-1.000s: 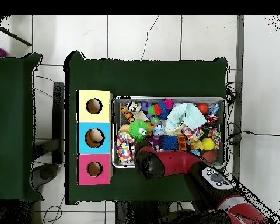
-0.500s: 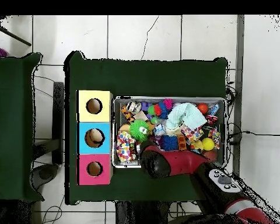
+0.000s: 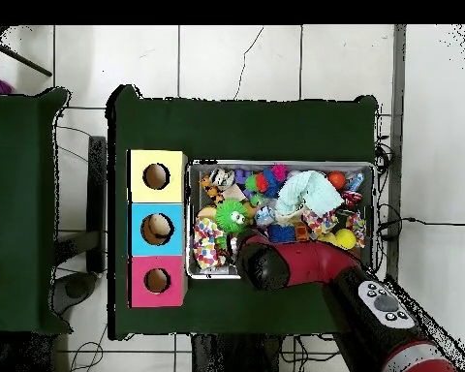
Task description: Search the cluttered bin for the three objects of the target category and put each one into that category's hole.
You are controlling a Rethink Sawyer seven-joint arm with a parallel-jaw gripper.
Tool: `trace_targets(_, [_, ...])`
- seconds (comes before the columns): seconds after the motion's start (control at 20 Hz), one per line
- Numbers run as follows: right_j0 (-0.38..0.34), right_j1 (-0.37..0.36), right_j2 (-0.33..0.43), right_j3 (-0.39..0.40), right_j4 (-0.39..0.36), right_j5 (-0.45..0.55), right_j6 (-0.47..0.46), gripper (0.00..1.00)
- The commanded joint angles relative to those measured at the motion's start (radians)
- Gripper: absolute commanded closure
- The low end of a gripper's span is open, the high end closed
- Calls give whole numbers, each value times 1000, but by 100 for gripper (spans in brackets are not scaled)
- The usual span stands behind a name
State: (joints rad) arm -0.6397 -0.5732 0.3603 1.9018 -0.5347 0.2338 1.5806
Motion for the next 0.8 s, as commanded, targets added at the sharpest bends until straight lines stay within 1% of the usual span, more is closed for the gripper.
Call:
trace_targets(0.05, [2,-69,68,-66,-18,118,-46,0])
trace_targets(0.25, [12,-7,64,-102,-57,33,-17,0])
trace_targets(0.35, [13,16,61,-118,-69,8,-13,0])
trace_targets(0.6, [2,27,83,-144,-87,-6,-40,0])
trace_targets(0.7, [22,33,74,-159,-87,-15,-22,0])
trace_targets(0.8, [43,45,53,-166,-93,-46,7,0])
